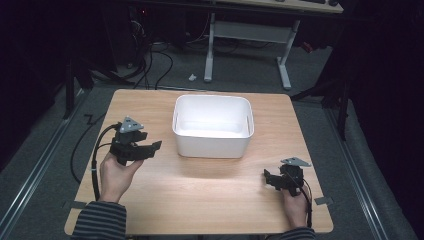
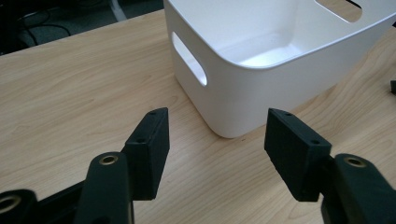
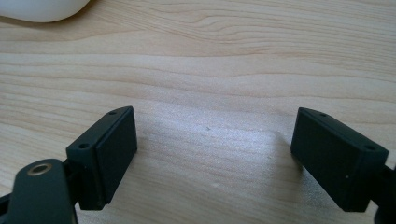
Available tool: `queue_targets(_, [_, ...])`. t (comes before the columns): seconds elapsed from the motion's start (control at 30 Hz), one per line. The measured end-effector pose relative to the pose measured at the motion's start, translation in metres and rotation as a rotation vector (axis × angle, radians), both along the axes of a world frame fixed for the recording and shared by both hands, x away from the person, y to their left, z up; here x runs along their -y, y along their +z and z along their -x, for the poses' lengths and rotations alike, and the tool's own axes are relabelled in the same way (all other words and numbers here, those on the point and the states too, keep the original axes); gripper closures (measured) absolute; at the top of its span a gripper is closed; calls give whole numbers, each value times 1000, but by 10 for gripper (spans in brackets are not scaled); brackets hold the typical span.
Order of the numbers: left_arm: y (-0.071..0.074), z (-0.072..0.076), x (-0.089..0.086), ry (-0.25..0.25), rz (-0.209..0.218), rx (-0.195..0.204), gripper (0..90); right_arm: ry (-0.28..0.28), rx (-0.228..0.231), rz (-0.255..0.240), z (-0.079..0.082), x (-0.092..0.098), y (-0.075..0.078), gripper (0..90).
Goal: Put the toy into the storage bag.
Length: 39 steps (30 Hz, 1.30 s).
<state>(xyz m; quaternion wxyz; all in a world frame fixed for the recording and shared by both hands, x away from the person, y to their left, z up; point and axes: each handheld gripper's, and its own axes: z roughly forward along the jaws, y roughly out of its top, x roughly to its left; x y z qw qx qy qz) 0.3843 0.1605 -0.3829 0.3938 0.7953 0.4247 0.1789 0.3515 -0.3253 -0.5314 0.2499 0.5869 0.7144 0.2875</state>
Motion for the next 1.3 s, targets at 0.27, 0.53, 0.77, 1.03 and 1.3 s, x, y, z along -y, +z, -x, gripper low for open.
queue_targets(0.27, [-10, 6, -9, 17, 18, -15, 404, 0, 0, 0, 0, 0, 0, 145])
queue_targets(0.53, [-20, 13, -17, 33, 38, -30, 402, 2, 1, 1, 0, 0, 0, 145])
queue_targets(0.77, [-32, 19, -25, 45, 65, -44, 398, 2, 0, 0, 0, 0, 0, 145])
queue_targets(1.03, [-49, 27, -38, 77, 99, -62, 392, 5, 0, 1, 1, 0, 0, 145])
queue_targets(1.3, [-64, 31, -44, 100, 93, -79, 387, 4, 0, 1, 1, 0, 0, 145])
